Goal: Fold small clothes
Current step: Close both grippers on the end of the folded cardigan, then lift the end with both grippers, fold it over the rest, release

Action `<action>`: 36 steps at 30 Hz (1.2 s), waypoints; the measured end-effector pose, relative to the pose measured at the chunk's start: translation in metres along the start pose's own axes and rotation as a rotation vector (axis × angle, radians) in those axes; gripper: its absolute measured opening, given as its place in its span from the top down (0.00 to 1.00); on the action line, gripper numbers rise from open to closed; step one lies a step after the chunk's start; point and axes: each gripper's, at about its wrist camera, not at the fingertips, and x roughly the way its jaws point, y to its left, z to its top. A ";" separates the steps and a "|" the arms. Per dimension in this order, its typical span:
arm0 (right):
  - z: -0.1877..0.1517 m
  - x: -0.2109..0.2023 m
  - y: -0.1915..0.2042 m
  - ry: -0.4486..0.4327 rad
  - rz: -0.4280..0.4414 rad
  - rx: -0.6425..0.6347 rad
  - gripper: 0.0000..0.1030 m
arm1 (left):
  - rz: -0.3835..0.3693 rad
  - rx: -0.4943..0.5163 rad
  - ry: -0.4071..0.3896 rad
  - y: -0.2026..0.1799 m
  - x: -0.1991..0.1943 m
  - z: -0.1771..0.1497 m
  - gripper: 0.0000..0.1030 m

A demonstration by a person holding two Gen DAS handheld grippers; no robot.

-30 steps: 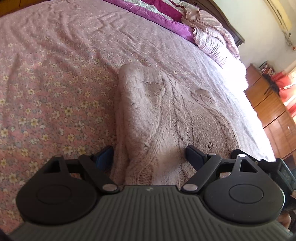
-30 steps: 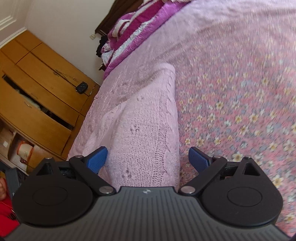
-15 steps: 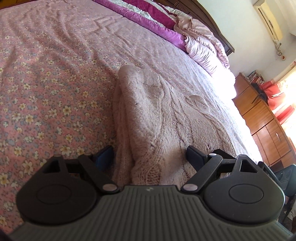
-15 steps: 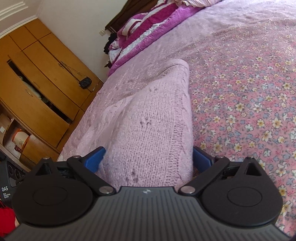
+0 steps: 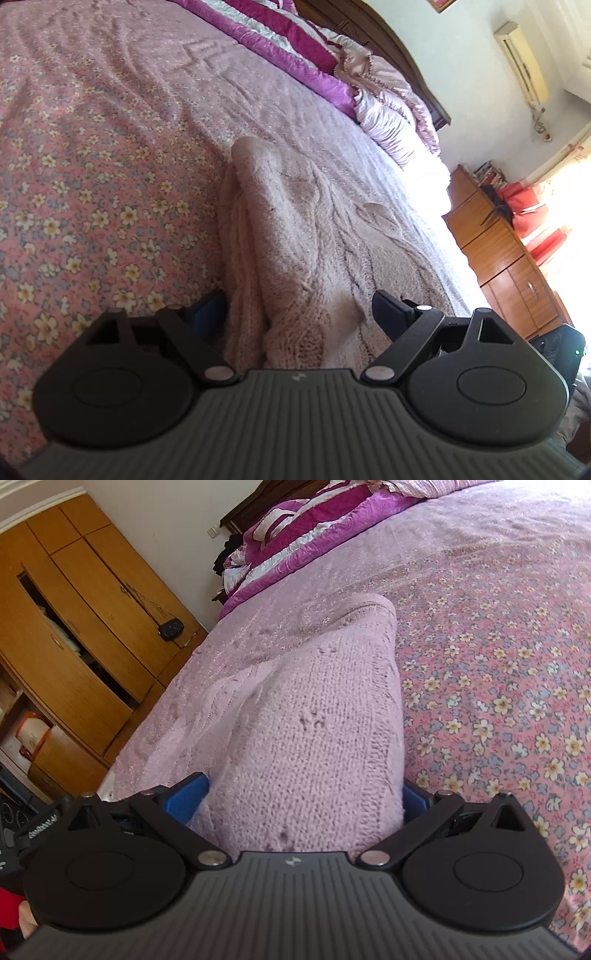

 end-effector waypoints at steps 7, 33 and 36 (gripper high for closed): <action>0.000 -0.001 0.008 0.006 -0.035 0.000 0.08 | 0.041 0.037 -0.020 -0.009 0.002 -0.006 0.25; 0.004 -0.130 0.019 -0.078 0.077 0.030 0.41 | -0.078 -0.004 0.052 -0.074 -0.038 -0.020 0.58; -0.004 -0.159 0.011 -0.098 0.080 0.039 0.41 | -0.086 0.029 0.065 -0.094 -0.044 -0.034 0.58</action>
